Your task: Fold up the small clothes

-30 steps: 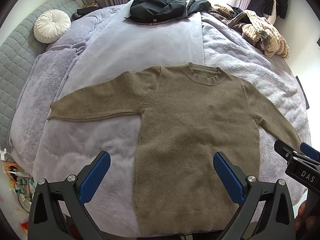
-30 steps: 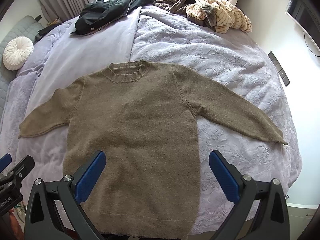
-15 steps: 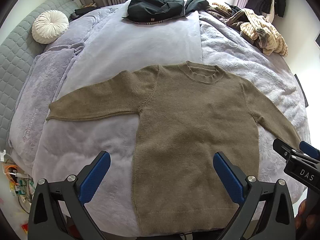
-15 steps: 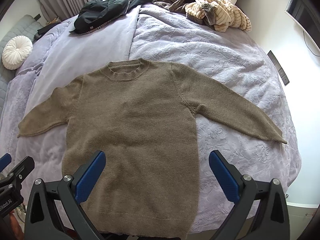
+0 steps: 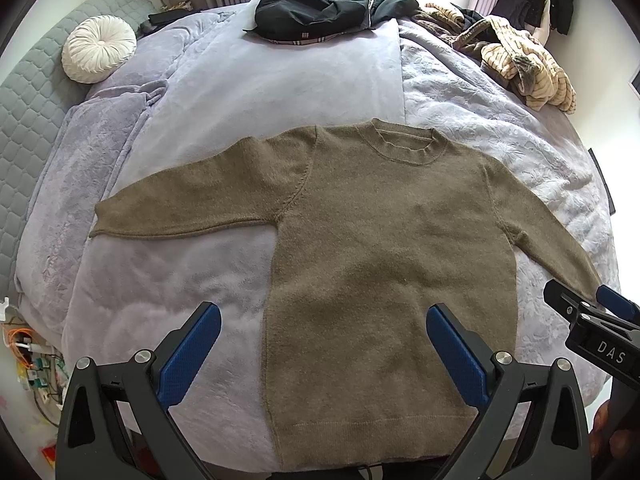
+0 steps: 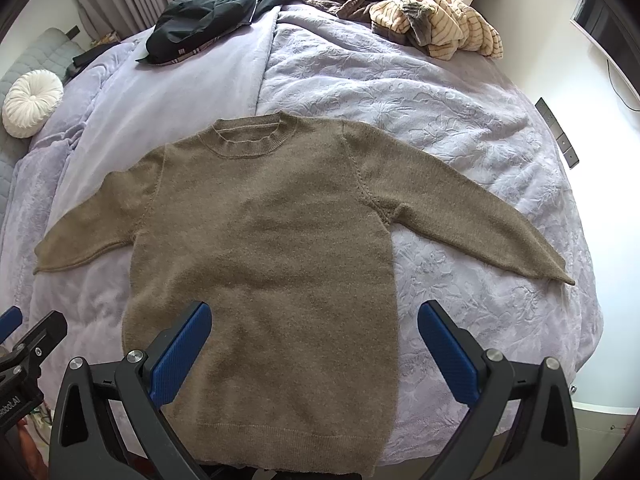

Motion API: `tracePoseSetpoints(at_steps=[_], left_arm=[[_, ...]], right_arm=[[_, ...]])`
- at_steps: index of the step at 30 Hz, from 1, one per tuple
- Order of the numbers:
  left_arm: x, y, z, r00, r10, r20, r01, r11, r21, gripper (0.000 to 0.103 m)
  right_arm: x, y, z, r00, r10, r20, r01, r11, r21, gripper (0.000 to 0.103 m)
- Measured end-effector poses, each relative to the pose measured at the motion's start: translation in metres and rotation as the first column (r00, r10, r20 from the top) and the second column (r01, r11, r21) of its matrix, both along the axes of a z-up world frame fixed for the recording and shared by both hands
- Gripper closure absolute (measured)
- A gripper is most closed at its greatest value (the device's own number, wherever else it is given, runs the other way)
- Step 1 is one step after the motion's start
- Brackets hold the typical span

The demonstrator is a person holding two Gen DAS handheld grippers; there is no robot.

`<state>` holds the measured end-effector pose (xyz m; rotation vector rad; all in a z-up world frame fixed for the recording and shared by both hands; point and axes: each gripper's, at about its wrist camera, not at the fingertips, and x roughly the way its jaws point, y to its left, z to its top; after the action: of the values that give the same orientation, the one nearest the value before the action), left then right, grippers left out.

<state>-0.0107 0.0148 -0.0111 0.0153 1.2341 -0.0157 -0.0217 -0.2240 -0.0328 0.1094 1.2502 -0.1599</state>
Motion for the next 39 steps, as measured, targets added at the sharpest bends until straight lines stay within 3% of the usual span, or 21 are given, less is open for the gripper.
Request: tracePoseSetpoints(at_steps=[22, 30, 39], left_arm=[[0.001, 0.008, -0.006, 1.0, 0.013, -0.02, -0.014, 0.999, -0.048, 0.0], [0.003, 0.014, -0.014, 0.999, 0.015, -0.03, -0.017, 0.997, -0.073, 0.0], [0.003, 0.016, -0.028, 0.999, -0.005, -0.051, 0.003, 0.999, -0.048, 0.0]], right_arm=[[0.0, -0.002, -0.005, 1.0, -0.002, -0.025, 0.002, 1.0, 0.01, 0.0], [0.005, 0.001, -0.008, 0.998, 0.012, -0.063, -0.015, 0.999, -0.045, 0.0], [0.013, 0.013, -0.008, 0.996, 0.045, -0.078, -0.051, 0.995, -0.082, 0.0]])
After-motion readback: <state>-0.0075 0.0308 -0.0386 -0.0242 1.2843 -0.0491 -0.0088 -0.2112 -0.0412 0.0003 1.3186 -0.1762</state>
